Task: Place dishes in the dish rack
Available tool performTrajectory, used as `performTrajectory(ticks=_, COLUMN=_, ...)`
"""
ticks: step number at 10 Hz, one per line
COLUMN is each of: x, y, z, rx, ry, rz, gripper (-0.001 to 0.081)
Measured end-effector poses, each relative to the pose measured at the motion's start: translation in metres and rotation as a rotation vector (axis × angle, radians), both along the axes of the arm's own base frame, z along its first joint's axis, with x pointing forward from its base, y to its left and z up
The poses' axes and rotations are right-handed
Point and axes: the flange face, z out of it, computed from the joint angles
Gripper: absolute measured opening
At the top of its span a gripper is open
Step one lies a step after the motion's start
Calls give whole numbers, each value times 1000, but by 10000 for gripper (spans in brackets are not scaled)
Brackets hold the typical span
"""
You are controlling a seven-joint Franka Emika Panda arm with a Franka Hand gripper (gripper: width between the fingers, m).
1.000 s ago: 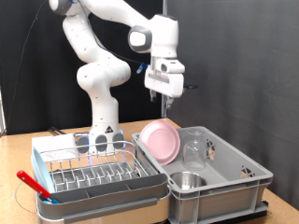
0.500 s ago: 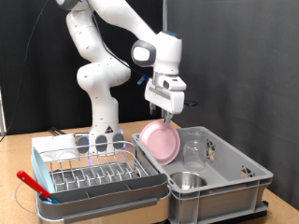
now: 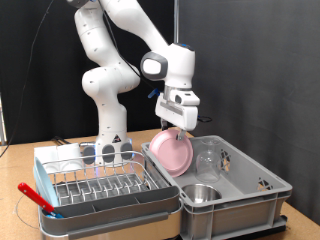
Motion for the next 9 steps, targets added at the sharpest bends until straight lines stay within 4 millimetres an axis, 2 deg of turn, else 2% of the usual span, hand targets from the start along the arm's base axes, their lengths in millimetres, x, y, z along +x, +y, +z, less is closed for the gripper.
performTrajectory(ticks=3, x=3, y=2, z=-8, rx=7, ry=-2, rz=2, gripper=811)
performTrajectory(ticks=7, x=8, y=5, z=-3, rx=40, ry=-40, rz=0, gripper=811)
performTrajectory(ticks=8, x=9, y=5, z=-2, rx=42, ry=-42, rz=-1, gripper=702)
performTrajectory(ticks=9, x=10, y=5, z=-1, rx=43, ry=-43, rz=-2, gripper=702)
